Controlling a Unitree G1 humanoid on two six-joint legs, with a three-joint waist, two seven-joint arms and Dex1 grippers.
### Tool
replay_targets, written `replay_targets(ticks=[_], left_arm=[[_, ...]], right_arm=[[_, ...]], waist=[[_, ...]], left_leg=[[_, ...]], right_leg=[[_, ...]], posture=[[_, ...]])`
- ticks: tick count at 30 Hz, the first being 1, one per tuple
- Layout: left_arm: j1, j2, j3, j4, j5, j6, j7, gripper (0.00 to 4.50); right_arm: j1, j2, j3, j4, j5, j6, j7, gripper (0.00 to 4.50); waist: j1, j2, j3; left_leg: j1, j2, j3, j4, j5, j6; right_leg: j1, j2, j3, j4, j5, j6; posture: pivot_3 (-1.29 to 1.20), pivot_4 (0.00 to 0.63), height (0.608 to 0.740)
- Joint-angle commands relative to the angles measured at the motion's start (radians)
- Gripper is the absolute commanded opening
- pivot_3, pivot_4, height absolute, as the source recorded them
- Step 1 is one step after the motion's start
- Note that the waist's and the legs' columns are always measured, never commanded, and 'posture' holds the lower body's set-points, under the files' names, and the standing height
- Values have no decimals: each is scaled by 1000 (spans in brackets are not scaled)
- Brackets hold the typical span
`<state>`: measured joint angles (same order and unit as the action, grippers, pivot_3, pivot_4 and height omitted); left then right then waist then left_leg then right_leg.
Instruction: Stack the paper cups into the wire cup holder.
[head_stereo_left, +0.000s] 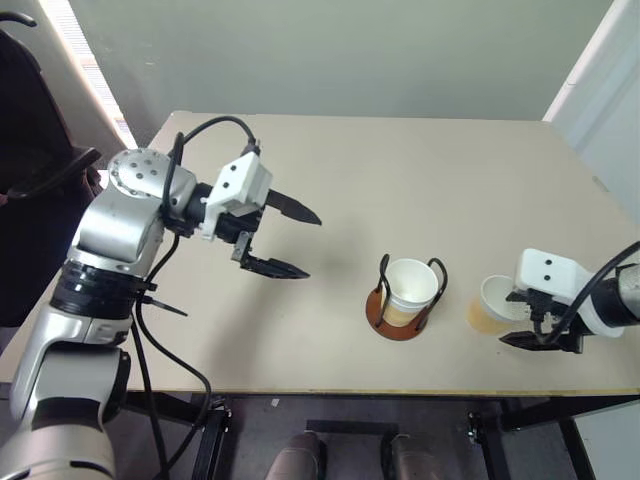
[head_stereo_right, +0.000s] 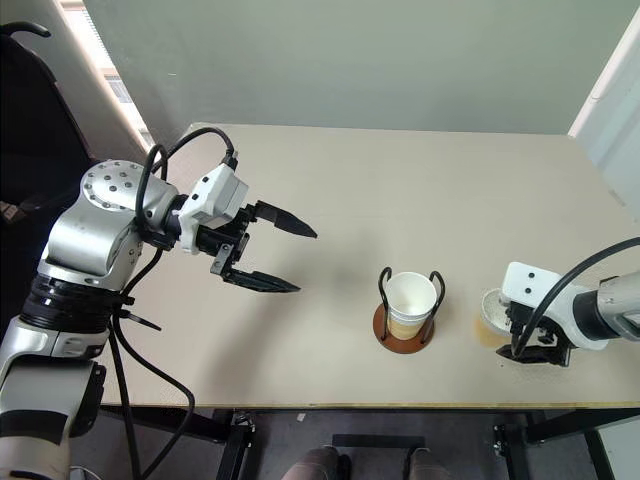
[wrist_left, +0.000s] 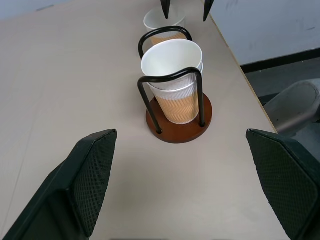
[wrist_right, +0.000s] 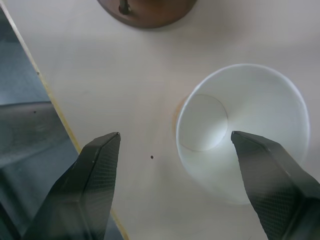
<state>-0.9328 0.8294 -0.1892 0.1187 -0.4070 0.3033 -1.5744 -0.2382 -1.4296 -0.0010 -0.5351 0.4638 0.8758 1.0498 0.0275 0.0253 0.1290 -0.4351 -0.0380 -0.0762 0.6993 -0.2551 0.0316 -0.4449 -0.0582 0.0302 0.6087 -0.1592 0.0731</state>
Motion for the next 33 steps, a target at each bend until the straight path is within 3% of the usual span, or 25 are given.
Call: replay_targets(ticks=[1, 9, 20, 25, 29, 33], left_arm=[[-5, 12, 38, -32, -7, -13, -19, 4500], [-1, 8, 33, -48, -10, -3, -14, 4500], [-3, 9, 32, -37, -3, -7, -16, 4500], [-1, 10, 32, -36, -5, -3, -18, 4500], [3, 6, 32, -45, -14, 4, -21, 4500], [17, 5, 39, -74, -30, 21, -16, 4500]], right_arm=[[-63, 24, 46, -1, -44, -28, 4, 2721], [-119, 56, 94, -9, -74, -36, 36, 10], [-154, -38, -28, 41, -75, -78, 134, 10], [-423, -56, -34, 119, -26, -70, 197, 10], [-698, 26, 67, 103, 10, 4, 249, 10], [-837, 99, 158, 42, 7, 55, 282, 10]], waist=[[-1, 0, 0], [0, 0, 0], [0, 0, 0], [-5, 0, 0], [-10, 0, 0], [-13, 0, 0]], left_leg=[[0, 0, 0, 0, 0, 0], [0, 0, 0, 0, 0, 1], [0, 0, 0, 0, -1, 0], [0, 0, 0, -1, -2, -1], [0, 1, -1, -2, -2, -1], [0, 1, -2, -1, -2, -1]], right_leg=[[0, 0, 0, 0, 0, 0], [0, 0, 0, 0, 0, 0], [0, 0, 0, 0, 0, -1], [-1, 0, 0, 0, -1, -2], [-2, 2, -1, 1, -2, -4], [-3, 2, -1, 1, -2, -5]], posture=[[0, 150, 740], [0, 150, 740], [0, 150, 740], [0, 150, 740], [0, 150, 740], [0, 150, 740]])
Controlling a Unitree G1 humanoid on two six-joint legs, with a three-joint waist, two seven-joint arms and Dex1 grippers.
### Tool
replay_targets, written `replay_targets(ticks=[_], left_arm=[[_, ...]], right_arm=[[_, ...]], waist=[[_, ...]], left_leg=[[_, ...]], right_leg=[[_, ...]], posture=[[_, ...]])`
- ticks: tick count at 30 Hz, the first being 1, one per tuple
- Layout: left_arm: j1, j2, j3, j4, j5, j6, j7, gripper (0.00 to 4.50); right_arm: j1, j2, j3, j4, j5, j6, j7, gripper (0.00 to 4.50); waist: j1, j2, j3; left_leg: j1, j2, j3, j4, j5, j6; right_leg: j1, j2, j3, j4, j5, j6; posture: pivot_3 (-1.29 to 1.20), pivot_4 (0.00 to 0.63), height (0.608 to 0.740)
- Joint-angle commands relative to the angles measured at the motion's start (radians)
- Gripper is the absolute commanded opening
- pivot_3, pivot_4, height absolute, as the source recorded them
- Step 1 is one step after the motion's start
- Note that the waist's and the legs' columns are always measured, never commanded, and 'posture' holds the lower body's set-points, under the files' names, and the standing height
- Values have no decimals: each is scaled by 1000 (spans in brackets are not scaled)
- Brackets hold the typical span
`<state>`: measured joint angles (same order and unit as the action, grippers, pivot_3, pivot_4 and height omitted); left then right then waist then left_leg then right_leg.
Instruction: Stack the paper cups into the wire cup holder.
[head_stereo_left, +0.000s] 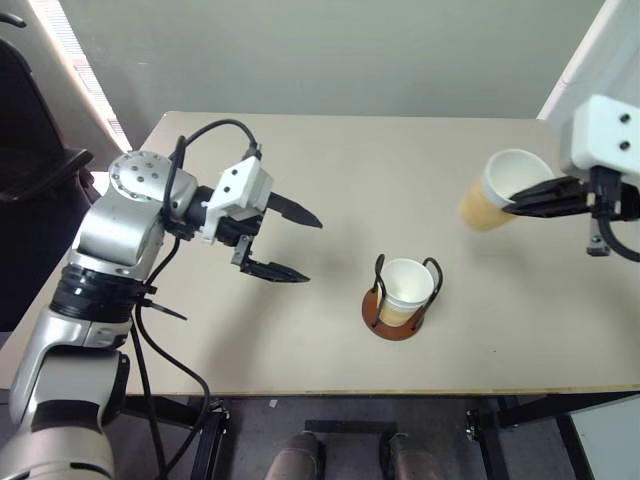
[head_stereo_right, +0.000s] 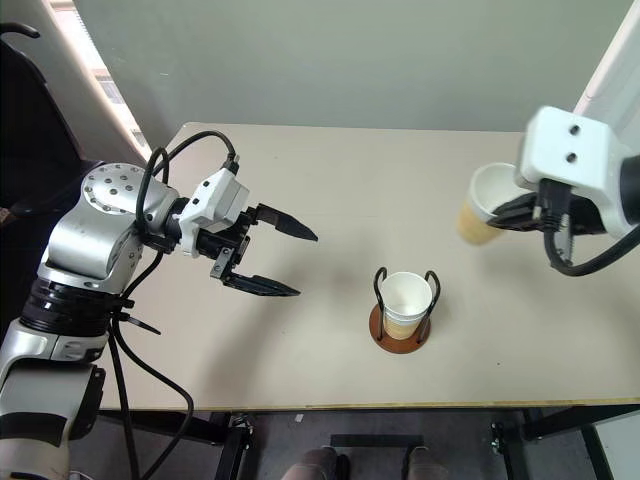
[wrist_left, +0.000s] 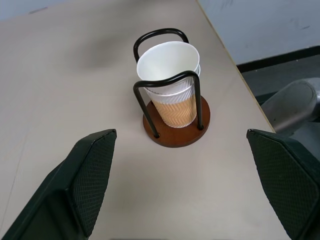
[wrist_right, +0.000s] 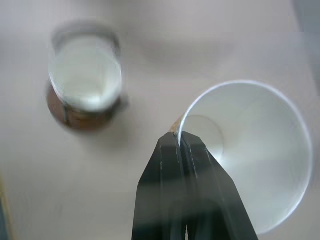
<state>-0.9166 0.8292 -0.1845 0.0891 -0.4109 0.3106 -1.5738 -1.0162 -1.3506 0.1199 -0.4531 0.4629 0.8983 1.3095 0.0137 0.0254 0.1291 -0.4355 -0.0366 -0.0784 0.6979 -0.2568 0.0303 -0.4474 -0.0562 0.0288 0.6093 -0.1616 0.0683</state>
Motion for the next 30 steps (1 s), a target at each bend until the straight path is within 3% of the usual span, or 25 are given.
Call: replay_targets(ticks=[1, 15, 30], left_arm=[[2, 5, 36, -50, -30, 19, -15, 4500], [12, 11, 44, -70, -34, 40, -11, 4500], [4, 5, 35, -69, -31, 45, -14, 4500]], right_arm=[[-76, 31, 52, -45, 4, 40, 27, 10], [-171, 168, 130, -138, 66, 153, 63, 10], [-91, 163, 225, -148, -26, 45, 86, 10]], waist=[[1, 0, 0], [1, 0, 0], [1, 0, 0]], left_leg=[[0, 0, -1, 0, 0, 0], [0, 1, 0, 0, 1, -1], [0, 1, 0, 0, 1, -1]], right_leg=[[0, 0, 0, 0, 0, 0], [0, 0, -1, 1, -6, -8], [0, 0, -1, 2, -7, -9]], posture=[[0, 150, 740], [0, 150, 740], [0, 150, 740]])
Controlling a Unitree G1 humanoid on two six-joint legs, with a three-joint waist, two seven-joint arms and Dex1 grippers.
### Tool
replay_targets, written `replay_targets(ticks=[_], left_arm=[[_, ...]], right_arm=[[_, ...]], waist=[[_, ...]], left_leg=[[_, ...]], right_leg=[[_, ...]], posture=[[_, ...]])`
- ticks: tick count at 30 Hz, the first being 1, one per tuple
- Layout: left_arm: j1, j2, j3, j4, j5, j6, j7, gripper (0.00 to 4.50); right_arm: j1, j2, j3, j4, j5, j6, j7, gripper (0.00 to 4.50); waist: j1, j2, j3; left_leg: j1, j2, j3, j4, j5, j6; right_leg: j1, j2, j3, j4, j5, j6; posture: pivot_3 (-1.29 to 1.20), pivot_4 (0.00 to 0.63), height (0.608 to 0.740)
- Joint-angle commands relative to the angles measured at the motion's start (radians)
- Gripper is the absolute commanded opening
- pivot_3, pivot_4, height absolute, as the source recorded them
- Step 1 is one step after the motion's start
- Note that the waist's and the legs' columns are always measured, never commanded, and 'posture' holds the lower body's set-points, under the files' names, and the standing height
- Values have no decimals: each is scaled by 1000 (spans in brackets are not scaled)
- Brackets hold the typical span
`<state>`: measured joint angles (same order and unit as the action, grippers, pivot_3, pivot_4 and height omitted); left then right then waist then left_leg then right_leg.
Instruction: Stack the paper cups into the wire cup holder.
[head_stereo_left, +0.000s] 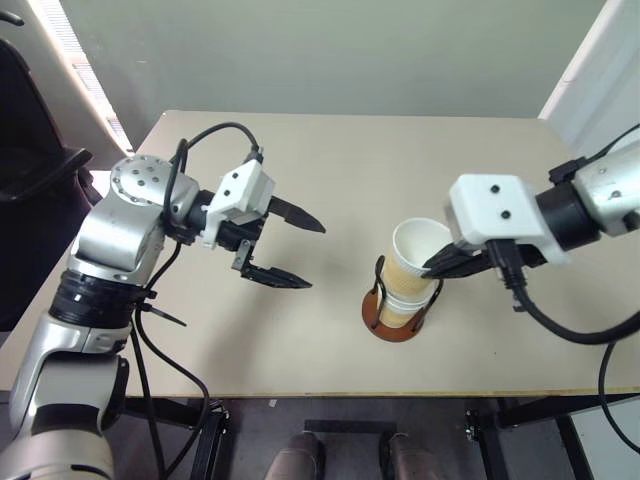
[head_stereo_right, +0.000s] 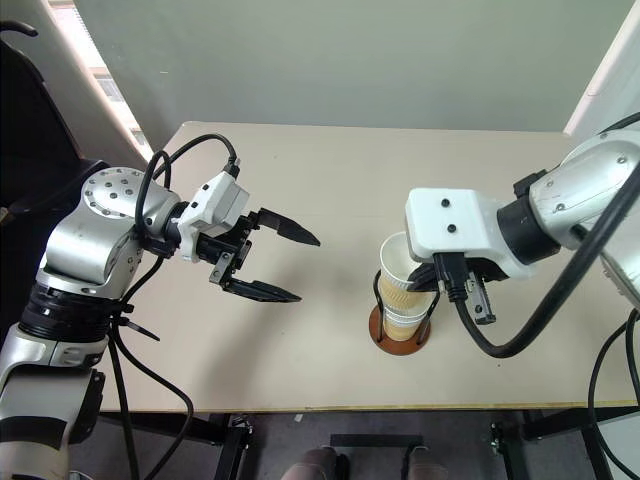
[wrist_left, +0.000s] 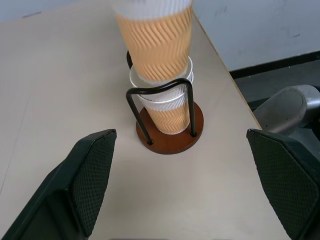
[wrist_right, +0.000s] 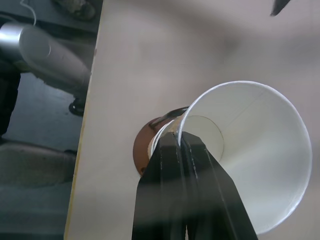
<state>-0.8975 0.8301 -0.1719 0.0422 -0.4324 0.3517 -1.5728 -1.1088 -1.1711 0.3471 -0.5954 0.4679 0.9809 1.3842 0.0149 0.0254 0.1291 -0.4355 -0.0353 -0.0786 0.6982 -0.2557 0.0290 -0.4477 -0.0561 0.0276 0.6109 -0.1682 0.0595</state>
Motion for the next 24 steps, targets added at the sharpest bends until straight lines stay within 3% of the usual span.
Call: replay_targets(ticks=[1, 6, 7, 9, 16, 20, 24], left_arm=[[-15, 4, 23, -23, -9, 4, -14, 4500], [-9, 8, 23, -28, -6, 5, -12, 4500], [-8, 9, 22, -31, -5, 5, -11, 4500], [-6, 10, 23, -34, -5, 6, -11, 4500], [4, 17, 19, -41, 3, 3, -13, 4500], [9, 19, 25, -24, 24, -6, 15, 4500], [1, 29, 40, 20, 41, 31, 54, 4500]], right_arm=[[13, -19, 1, -7, -39, -49, 15, 10], [47, -21, 2, -8, -68, -83, 28, 10], [47, -17, -1, -7, -68, -83, 28, 185], [44, -8, -8, -4, -63, -78, 27, 597], [55, 29, -37, 12, -50, -28, -24, 2999], [31, 77, -144, 65, 29, 105, -90, 4359], [45, 106, -276, 145, 65, 215, -194, 4359]], waist=[[0, 0, 0], [0, 0, 0], [0, 0, 0], [0, 0, 0], [-1, 0, 0], [0, 0, 0], [1, 0, 0]], left_leg=[[0, 0, 0, 0, 0, 0], [0, 0, 0, 0, 0, 0], [0, 0, 0, 0, 0, 0], [0, 0, 0, 0, 0, 0], [0, 0, 0, 0, 0, 0], [0, 0, 0, 0, 0, 0], [0, 0, 0, 0, 1, 0]], right_leg=[[0, 0, 0, 0, 0, 0], [0, 0, 0, 0, 0, 0], [0, 0, 0, 0, 0, 0], [0, 0, 0, 0, 0, 0], [0, 0, 0, 0, 0, 0], [0, 0, 0, 0, 1, 0], [0, 0, 0, 0, 1, 0]], posture=[[0, 150, 740], [0, 150, 740], [0, 150, 740], [0, 150, 740], [0, 150, 740], [0, 150, 740], [0, 150, 740]])
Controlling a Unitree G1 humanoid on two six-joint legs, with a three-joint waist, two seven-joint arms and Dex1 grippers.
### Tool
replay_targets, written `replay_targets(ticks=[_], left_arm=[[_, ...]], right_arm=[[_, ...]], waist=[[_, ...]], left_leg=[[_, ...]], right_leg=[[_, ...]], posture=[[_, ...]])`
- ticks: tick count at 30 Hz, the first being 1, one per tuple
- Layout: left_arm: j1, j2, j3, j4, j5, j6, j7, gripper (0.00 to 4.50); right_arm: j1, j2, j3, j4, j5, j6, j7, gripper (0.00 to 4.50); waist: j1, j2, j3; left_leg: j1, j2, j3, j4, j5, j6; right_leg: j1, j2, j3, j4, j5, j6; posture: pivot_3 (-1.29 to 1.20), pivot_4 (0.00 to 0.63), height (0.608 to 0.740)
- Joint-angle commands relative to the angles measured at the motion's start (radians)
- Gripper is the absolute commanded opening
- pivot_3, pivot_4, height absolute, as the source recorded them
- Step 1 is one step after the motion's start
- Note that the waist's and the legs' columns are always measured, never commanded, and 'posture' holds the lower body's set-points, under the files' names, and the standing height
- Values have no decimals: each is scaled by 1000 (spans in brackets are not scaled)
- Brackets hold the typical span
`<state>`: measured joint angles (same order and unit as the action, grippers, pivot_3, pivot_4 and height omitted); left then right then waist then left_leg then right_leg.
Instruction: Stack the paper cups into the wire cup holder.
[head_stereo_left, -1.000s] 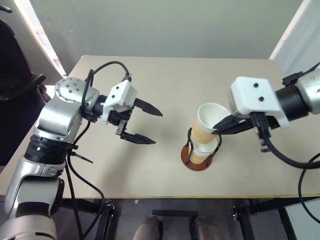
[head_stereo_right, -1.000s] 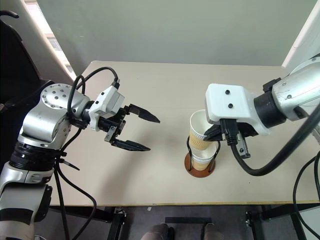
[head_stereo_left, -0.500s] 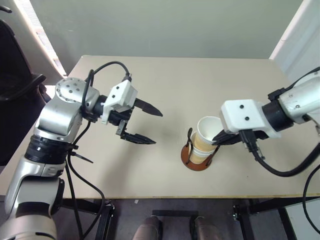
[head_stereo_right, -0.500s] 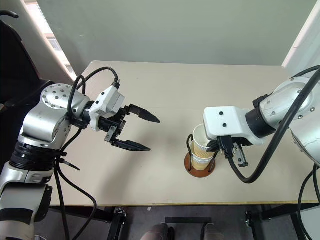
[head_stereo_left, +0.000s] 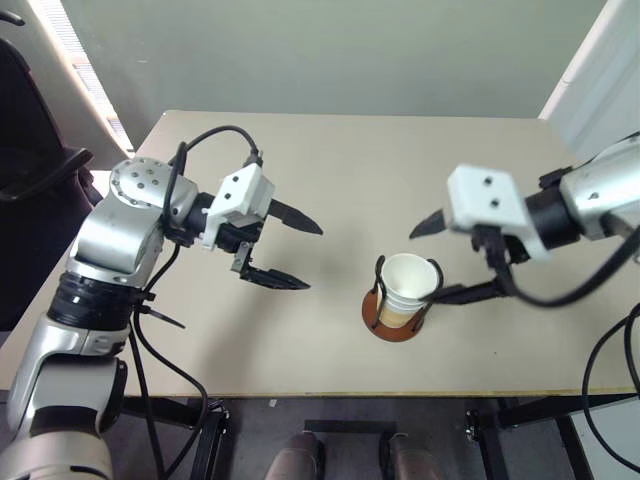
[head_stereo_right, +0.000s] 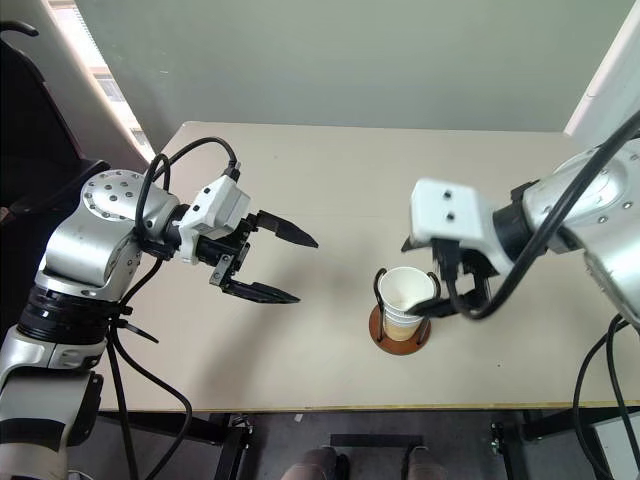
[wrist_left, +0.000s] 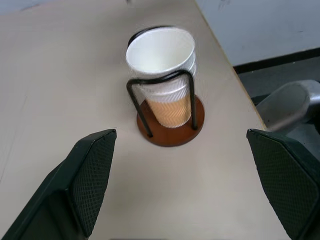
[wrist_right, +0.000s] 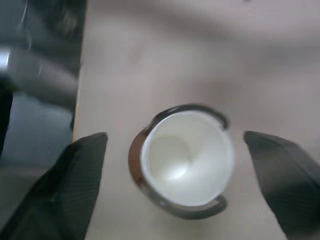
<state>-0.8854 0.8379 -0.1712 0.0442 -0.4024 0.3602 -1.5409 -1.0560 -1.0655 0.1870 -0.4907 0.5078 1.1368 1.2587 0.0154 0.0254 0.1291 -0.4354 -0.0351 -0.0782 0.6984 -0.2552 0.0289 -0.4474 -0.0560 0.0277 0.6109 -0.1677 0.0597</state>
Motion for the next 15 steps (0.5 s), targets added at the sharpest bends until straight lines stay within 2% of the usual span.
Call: replay_targets(ticks=[1, 5, 9, 15], left_arm=[[-12, 27, 45, 30, 13, 31, 29, 4500], [-27, 35, 72, 86, 11, 60, 60, 4500], [-34, 20, 93, 145, 34, 37, 111, 4500], [-12, 13, 131, 175, 44, 31, 185, 4500]], right_arm=[[7, 4, -155, 63, 35, 78, -91, 4359], [54, 51, -247, 150, 43, 98, -193, 4359], [107, 109, -268, 223, 28, 52, -271, 4359], [269, 32, -294, 298, -78, -73, -363, 4359]], waist=[[0, 0, 0], [-1, 0, 0], [-2, 0, 0], [8, 0, 0]], left_leg=[[0, 0, 0, 0, 0, 0], [0, 0, 0, 0, 0, 0], [1, 0, 0, -1, 1, -2], [0, 0, 0, -1, 1, -1]], right_leg=[[0, 0, 0, 0, 0, 0], [0, 0, 0, 0, 0, 0], [-1, 0, 0, 1, 3, 4], [-1, 0, 0, 0, 3, 5]], posture=[[0, 150, 740], [0, 150, 740], [0, 150, 740], [0, 150, 740]])
